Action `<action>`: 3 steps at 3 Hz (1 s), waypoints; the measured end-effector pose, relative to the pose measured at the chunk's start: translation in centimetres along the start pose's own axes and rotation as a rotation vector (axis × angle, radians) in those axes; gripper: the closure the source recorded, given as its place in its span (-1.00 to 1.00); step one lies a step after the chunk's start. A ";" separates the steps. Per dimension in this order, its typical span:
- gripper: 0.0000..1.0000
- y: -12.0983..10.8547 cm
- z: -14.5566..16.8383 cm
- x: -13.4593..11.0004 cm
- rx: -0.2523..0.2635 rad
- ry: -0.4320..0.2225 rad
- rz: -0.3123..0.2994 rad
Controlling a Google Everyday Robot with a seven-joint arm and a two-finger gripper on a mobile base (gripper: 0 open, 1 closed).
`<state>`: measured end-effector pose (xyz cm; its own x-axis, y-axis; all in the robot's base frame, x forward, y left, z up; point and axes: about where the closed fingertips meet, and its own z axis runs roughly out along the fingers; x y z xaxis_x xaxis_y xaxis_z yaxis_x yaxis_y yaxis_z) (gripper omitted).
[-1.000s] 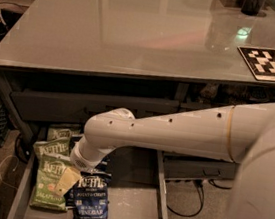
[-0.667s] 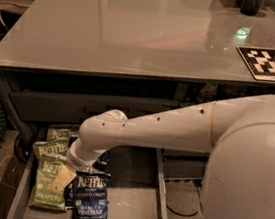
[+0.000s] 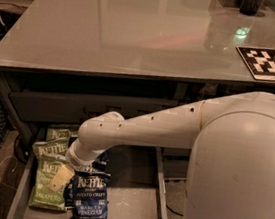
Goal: Pick green jalapeno chip bag from middle drawer and place on counter
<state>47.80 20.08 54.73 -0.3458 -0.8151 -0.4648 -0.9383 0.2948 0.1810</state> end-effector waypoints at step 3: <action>-1.00 -1.9 7.5 -4.8 -0.048 -0.058 -0.084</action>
Offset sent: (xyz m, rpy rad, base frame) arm 0.0338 0.0788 -0.0394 0.0965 -0.0537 0.1031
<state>51.14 27.22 50.10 -0.2670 -0.8052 -0.5295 -0.9629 0.2010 0.1798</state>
